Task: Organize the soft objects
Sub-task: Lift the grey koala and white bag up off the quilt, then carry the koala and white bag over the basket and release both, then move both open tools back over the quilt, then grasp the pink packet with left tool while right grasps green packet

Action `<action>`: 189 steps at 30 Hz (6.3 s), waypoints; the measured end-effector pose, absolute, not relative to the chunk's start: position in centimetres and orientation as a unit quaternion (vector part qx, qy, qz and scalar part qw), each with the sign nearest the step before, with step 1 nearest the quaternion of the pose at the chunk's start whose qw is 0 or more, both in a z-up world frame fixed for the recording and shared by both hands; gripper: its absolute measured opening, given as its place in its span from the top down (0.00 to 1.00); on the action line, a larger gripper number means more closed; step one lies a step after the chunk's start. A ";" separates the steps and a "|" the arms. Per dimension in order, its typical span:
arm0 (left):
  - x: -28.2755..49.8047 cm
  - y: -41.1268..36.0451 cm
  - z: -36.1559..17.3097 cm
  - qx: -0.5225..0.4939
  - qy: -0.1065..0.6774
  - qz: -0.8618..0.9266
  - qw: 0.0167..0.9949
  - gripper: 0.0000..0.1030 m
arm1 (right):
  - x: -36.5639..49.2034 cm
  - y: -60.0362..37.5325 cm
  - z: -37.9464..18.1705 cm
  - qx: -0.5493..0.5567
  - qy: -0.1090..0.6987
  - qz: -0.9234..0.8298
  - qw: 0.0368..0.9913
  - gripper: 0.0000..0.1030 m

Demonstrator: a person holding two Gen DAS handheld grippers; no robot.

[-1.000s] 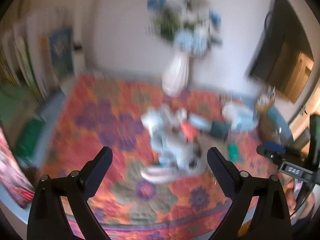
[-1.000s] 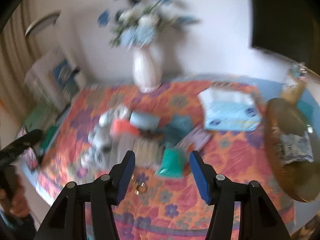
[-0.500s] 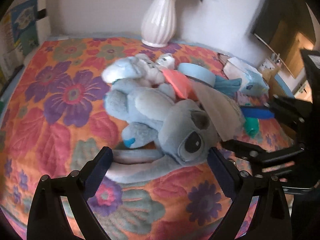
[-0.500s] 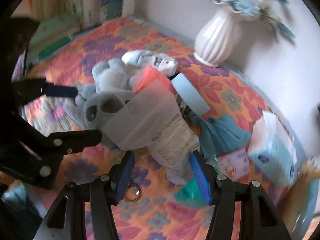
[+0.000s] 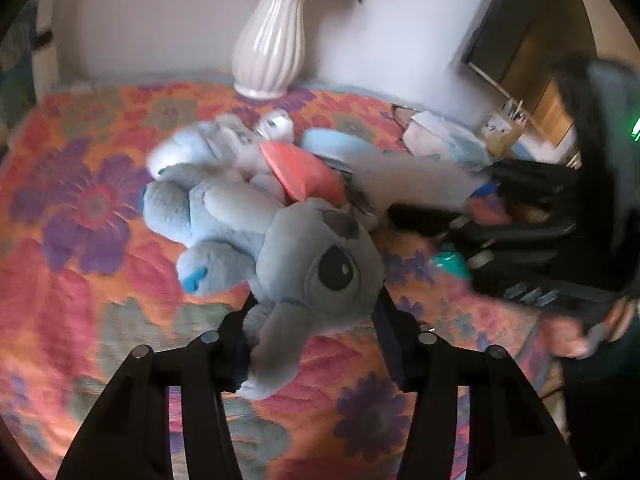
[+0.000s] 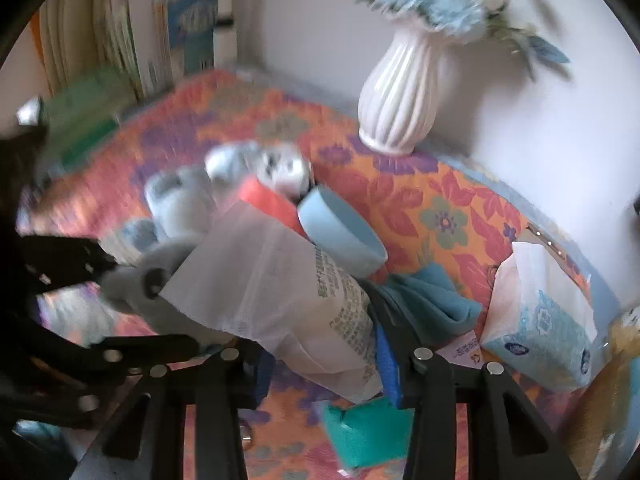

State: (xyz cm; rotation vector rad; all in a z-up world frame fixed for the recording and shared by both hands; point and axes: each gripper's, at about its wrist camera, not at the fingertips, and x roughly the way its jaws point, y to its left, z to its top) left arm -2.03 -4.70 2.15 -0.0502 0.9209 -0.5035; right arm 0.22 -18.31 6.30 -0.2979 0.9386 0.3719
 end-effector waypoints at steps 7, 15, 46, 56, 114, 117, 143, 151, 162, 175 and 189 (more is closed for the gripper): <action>-5.0 -0.1 5.0 -0.043 0.430 -0.305 0.849 0.56 | -1.8 -19.3 11.9 0.007 0.435 0.230 0.871 0.60; -6.7 4.9 2.2 -0.004 0.509 -0.321 0.799 0.32 | -3.8 -18.6 5.8 0.147 0.579 0.288 0.748 0.58; -4.7 1.9 1.5 -0.095 0.510 -0.142 0.843 0.46 | -3.2 -16.3 2.9 -0.028 0.525 0.110 0.843 0.55; -6.4 -2.4 9.4 -0.032 0.410 -0.204 0.888 0.49 | -6.3 -20.2 10.3 0.015 0.444 0.083 0.892 0.60; -2.9 -9.4 21.0 -0.100 0.290 -0.356 0.883 0.20 | -10.7 -37.0 17.5 0.095 0.393 -0.115 0.907 0.41; -3.2 -5.2 21.0 -0.135 0.281 -0.333 0.890 0.12 | -9.9 -33.9 17.5 0.087 0.394 -0.075 0.912 0.41; 2.8 -6.0 2.9 -0.075 0.454 -0.211 0.862 0.13 | -4.0 -26.9 5.1 0.185 0.518 -0.012 0.835 0.41; 3.0 -6.7 1.5 -0.127 0.471 -0.281 0.826 0.14 | -2.1 -25.9 3.5 0.178 0.524 -0.025 0.832 0.43; 0.6 -7.0 3.5 -0.075 0.477 -0.336 0.808 0.16 | -2.9 -27.9 4.0 0.141 0.511 -0.042 0.847 0.62; 4.7 -9.5 1.1 0.042 0.482 -0.285 0.827 0.65 | -2.0 -27.9 3.0 0.138 0.518 -0.027 0.844 0.65; -0.6 -5.3 2.9 -0.011 0.461 -0.252 0.851 0.66 | -7.6 -23.7 4.4 -0.032 0.526 0.089 0.845 0.50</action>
